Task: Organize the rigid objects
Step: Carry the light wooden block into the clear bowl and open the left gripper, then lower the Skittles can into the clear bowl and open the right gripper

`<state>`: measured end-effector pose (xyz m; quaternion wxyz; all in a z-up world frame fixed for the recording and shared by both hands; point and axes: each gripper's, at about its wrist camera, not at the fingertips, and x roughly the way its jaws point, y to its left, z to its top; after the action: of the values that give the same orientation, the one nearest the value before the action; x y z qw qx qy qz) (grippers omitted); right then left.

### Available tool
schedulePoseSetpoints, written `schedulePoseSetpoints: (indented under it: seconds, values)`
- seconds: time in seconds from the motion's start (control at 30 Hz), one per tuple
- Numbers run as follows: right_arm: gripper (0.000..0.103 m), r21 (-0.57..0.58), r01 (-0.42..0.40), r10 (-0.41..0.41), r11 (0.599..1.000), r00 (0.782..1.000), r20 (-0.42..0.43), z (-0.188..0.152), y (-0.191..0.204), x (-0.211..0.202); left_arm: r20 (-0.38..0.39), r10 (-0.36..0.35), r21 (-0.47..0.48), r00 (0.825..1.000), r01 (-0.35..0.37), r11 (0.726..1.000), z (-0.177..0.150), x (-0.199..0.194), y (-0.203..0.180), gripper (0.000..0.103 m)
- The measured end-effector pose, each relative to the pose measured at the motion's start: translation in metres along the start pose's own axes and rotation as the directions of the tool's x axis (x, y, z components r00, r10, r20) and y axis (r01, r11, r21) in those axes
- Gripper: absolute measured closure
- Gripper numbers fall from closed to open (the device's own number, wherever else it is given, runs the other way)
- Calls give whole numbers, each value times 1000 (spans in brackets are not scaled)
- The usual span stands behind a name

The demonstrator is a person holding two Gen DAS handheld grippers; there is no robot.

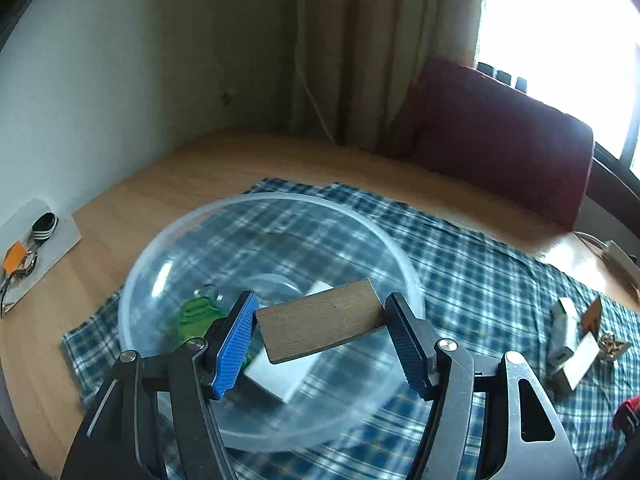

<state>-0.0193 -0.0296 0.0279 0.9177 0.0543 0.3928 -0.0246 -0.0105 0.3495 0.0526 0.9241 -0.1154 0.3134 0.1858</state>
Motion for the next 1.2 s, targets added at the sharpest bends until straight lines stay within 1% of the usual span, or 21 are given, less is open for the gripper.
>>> schedulePoseSetpoints:
  seconds: [0.2,0.4,0.43,0.5,0.53,0.57,0.67,0.83,1.0,1.07,1.13,1.17,1.2]
  values:
    - [7,-1,16,-16,1000,1000,11,-2,7,-2,4,17,-27,1000,-17,999,4,4,21,37]
    - [7,21,11,-12,1000,999,30,1,13,-7,4,36,-52,999,-36,998,7,8,37,36]
    - [7,23,9,-10,1000,999,33,1,15,-8,4,44,-58,999,-44,997,7,9,40,35]
    - [7,21,5,-5,1000,999,37,2,20,-9,2,55,-75,999,-54,996,8,10,45,23]
    - [7,16,-1,1,1000,999,39,2,25,-10,3,54,-85,999,-54,995,8,11,48,21]
    - [7,9,-6,6,1000,999,39,3,29,-11,7,54,-96,998,-54,994,9,10,51,20]
    - [7,-21,-23,24,1000,999,38,4,44,-12,18,52,-112,998,-50,992,9,7,54,19]
    - [7,-96,-75,78,993,996,34,10,79,-14,29,43,-116,999,-40,992,10,4,55,18]
    - [7,-181,-142,150,973,988,31,19,119,-18,35,38,-123,999,-33,992,10,2,58,18]
    - [7,-237,-185,197,954,980,29,22,144,-22,45,42,-124,998,-36,992,11,-1,59,18]
    - [7,-269,-219,233,938,972,20,24,162,-22,64,60,-123,996,-52,991,12,-4,62,18]
    - [7,-298,-250,264,921,965,7,24,178,-23,72,69,-124,995,-59,990,12,-5,64,17]
    - [7,-308,-262,276,915,961,1,23,184,-23,80,76,-128,994,-66,990,13,-6,66,16]
